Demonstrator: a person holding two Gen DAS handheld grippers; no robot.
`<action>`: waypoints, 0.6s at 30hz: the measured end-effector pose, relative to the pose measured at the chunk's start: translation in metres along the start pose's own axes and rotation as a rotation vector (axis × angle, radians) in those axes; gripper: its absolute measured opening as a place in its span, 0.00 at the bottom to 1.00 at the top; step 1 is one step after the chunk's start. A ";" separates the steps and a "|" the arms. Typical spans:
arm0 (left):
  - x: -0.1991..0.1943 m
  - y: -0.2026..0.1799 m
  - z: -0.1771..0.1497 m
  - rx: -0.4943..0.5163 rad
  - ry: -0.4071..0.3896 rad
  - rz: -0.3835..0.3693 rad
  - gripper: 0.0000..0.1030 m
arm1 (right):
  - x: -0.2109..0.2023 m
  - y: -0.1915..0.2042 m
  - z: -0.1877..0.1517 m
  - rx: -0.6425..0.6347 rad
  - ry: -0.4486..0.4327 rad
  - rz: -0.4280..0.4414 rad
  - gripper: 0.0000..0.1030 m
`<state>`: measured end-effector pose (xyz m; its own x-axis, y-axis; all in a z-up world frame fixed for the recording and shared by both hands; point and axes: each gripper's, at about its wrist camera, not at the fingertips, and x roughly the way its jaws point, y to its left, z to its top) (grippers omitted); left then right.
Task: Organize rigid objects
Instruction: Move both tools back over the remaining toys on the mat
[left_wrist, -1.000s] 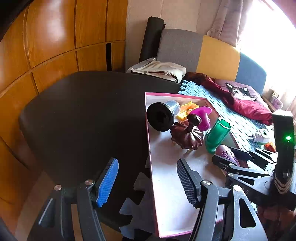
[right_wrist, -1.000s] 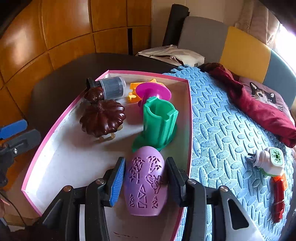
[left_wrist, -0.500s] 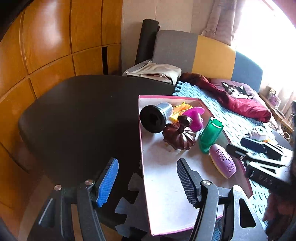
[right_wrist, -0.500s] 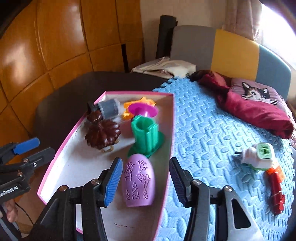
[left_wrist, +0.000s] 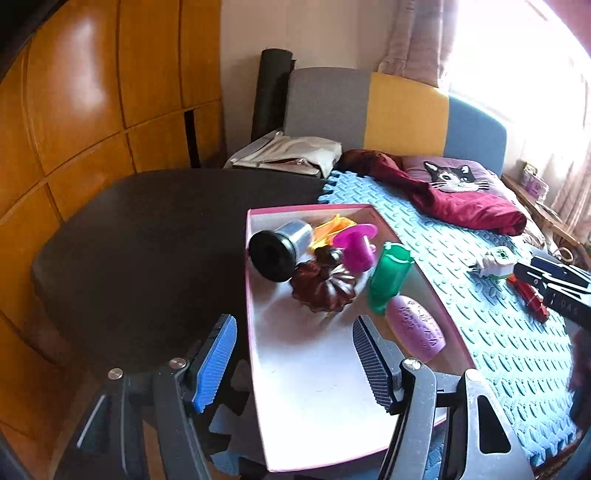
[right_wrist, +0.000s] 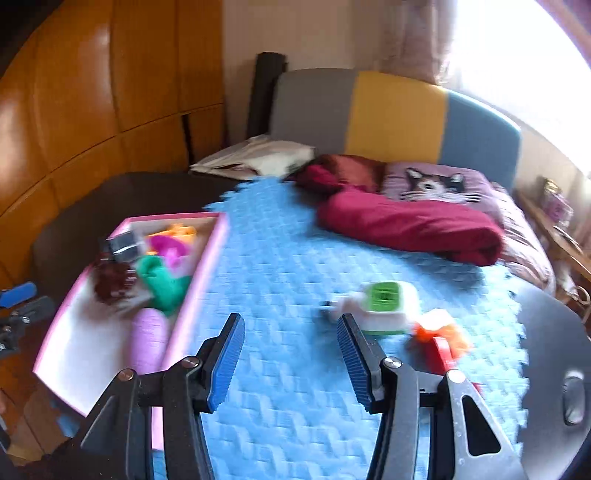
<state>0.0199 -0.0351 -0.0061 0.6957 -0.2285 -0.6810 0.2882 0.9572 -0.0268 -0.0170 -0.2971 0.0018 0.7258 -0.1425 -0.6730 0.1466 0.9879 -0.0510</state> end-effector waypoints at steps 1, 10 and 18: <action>0.000 -0.004 0.001 0.008 -0.002 -0.004 0.65 | -0.001 -0.012 -0.002 0.007 -0.001 -0.026 0.51; -0.006 -0.043 0.017 0.095 -0.030 -0.050 0.65 | 0.002 -0.117 -0.028 0.286 -0.005 -0.183 0.51; -0.002 -0.086 0.027 0.177 -0.036 -0.095 0.65 | -0.001 -0.148 -0.029 0.441 0.005 -0.173 0.51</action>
<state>0.0117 -0.1214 0.0170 0.6821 -0.3254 -0.6549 0.4626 0.8856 0.0417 -0.0584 -0.4412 -0.0115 0.6623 -0.3013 -0.6860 0.5375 0.8289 0.1549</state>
